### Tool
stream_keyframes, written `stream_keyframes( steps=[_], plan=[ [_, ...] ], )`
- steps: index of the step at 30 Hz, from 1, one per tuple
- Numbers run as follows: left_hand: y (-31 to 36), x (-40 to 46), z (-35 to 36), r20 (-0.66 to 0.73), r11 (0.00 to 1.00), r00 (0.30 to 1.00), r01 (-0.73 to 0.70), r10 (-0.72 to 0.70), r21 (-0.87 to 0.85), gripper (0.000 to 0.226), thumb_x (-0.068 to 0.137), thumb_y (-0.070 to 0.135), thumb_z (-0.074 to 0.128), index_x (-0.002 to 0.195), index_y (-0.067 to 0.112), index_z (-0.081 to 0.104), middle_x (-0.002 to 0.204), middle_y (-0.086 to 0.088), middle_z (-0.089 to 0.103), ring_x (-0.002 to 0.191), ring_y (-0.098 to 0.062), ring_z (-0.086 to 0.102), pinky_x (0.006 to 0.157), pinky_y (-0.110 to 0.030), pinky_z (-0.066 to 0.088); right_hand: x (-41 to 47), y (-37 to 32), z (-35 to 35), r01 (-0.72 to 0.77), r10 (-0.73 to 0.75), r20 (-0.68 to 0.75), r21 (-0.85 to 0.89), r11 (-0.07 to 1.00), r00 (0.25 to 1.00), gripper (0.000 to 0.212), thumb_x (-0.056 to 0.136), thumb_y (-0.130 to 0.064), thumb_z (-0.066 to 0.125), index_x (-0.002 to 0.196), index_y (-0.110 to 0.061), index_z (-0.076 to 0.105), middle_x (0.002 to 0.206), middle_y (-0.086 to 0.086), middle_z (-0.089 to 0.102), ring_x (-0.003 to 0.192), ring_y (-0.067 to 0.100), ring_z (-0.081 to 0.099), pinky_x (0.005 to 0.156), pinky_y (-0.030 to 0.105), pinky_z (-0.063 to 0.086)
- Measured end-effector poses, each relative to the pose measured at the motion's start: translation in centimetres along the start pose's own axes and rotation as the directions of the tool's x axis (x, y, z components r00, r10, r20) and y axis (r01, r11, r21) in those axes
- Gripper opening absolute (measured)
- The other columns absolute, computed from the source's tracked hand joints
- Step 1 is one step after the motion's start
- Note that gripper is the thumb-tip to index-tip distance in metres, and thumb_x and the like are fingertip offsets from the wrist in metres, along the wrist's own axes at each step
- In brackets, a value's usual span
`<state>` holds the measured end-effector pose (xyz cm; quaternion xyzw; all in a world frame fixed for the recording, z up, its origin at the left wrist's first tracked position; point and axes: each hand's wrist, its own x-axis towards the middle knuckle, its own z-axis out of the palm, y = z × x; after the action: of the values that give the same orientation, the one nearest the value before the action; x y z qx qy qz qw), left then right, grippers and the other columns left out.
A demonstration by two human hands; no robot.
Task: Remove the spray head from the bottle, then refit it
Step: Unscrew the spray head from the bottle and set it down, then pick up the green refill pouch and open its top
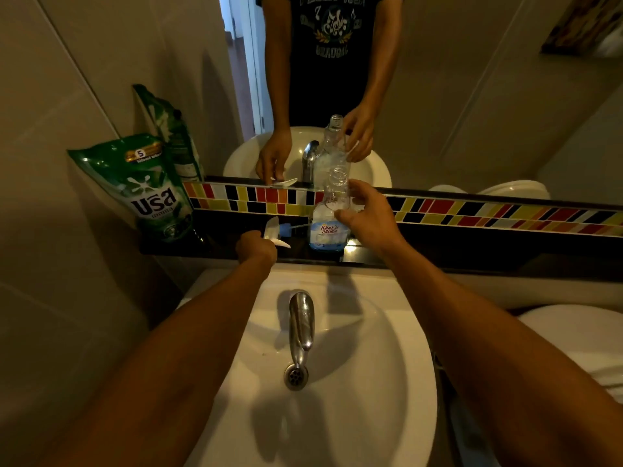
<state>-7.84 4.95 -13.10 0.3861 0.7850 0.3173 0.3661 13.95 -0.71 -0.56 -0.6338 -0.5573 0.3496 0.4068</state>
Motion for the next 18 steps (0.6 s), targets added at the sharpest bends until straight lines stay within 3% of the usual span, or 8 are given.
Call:
stream_keyframes(
  steps=[4,6,10,12,15,18],
  plan=[
    [0.1,-2.4,-2.0,0.030,0.994,0.994,-0.104,0.103,0.025,0.038,0.096,0.019,0.064,0.133,0.012,0.060,0.132,-0.015,0.059,0.113,-0.034,0.063,0.089,-0.039,0.053,-2.9,0.1,1.1,0.095,-0.102,-0.270,-0.038,0.995,0.957,0.048,0.094,-0.013,0.071,0.137,-0.021,0.050,0.136,0.003,0.051,0.112,0.015,0.060,0.085,0.034,0.063],
    [0.3,-3.7,-3.7,0.047,0.976,0.978,-0.204,0.201,0.071,0.035,0.096,0.022,0.063,0.129,0.011,0.062,0.129,-0.014,0.061,0.107,-0.030,0.064,0.082,-0.035,0.051,-4.3,0.0,2.3,0.129,-0.147,-0.315,-0.077,0.989,0.938,0.036,0.097,-0.016,0.068,0.129,-0.019,0.051,0.127,0.003,0.054,0.108,0.015,0.063,0.082,0.034,0.064],
    [0.2,-5.6,-7.7,0.055,0.937,0.942,-0.335,0.331,0.096,0.037,0.096,0.016,0.064,0.131,0.004,0.062,0.121,-0.014,0.067,0.109,-0.027,0.064,0.084,-0.031,0.046,-6.0,-0.9,5.0,0.215,-0.243,-0.235,-0.136,0.967,0.941,0.026,0.099,-0.015,0.065,0.122,-0.020,0.055,0.114,-0.002,0.057,0.093,0.009,0.061,0.078,0.028,0.059],
    [0.0,-6.3,-10.1,0.049,0.936,0.943,-0.333,0.330,0.110,0.040,0.095,0.018,0.064,0.134,0.005,0.060,0.126,-0.016,0.066,0.116,-0.030,0.062,0.090,-0.032,0.046,-6.4,-1.6,6.4,0.253,-0.273,-0.181,-0.126,0.959,0.945,0.026,0.099,-0.014,0.064,0.124,-0.018,0.057,0.112,-0.003,0.059,0.095,0.009,0.061,0.082,0.032,0.059],
    [-0.4,-7.1,-13.8,0.031,0.950,0.955,-0.296,0.294,0.096,0.047,0.096,0.020,0.064,0.140,0.008,0.055,0.138,-0.015,0.060,0.125,-0.030,0.057,0.101,-0.037,0.046,-6.5,-2.9,8.4,0.280,-0.290,-0.085,-0.115,0.953,0.953,0.039,0.100,-0.013,0.062,0.138,-0.014,0.055,0.129,0.004,0.062,0.113,0.017,0.061,0.095,0.036,0.056],
    [-0.9,-7.2,-17.4,-0.037,0.950,0.951,-0.303,0.307,0.073,0.048,0.094,0.019,0.064,0.141,0.010,0.056,0.138,-0.014,0.061,0.124,-0.031,0.058,0.104,-0.039,0.047,-6.2,-4.7,10.5,0.318,-0.321,-0.002,-0.127,0.940,0.947,0.050,0.099,-0.011,0.061,0.147,-0.015,0.050,0.143,0.006,0.056,0.122,0.013,0.054,0.101,0.036,0.051]
  ],
)
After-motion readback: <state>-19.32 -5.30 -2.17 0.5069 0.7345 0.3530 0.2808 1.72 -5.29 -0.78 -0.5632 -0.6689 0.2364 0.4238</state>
